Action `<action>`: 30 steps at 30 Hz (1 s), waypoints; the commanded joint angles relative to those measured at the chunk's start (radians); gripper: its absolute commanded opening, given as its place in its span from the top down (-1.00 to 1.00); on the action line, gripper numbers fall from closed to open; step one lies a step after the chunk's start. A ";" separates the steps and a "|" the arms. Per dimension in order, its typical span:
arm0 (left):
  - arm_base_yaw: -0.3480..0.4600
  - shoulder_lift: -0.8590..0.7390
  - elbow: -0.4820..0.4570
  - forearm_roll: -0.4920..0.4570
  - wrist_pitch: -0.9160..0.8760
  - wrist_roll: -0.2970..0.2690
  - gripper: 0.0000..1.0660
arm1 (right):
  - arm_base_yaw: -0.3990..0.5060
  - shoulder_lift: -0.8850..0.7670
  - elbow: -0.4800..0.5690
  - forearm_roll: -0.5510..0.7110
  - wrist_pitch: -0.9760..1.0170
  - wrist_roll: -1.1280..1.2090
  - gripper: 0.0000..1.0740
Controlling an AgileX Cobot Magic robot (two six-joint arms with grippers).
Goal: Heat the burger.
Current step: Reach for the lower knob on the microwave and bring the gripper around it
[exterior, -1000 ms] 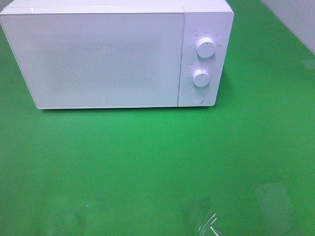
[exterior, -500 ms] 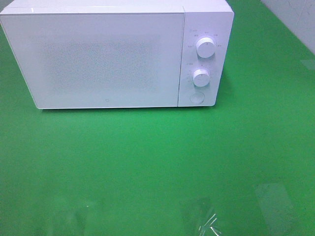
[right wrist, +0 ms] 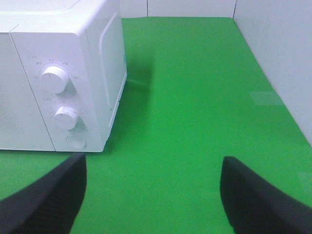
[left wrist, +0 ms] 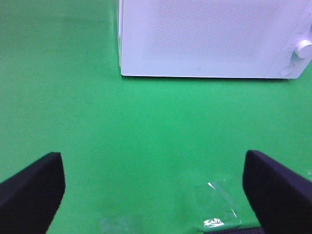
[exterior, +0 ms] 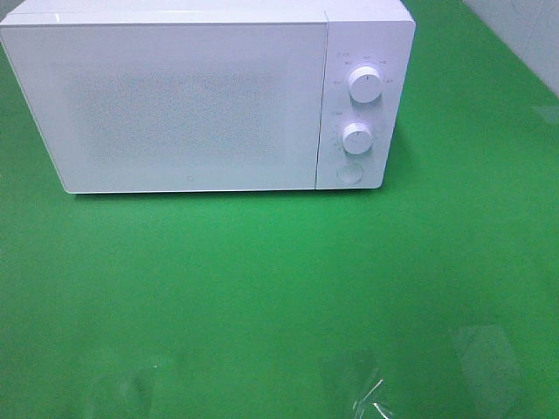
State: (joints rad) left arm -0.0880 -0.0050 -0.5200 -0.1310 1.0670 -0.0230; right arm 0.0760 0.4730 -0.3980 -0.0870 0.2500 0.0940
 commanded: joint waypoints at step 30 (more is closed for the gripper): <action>0.002 -0.023 0.005 -0.004 -0.002 0.001 -0.71 | 0.004 0.683 0.036 0.150 -0.992 -0.178 -0.37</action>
State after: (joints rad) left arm -0.0880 -0.0050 -0.5200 -0.1310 1.0670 -0.0230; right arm 0.0840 1.1530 -0.3610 0.0480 -0.7110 -0.0570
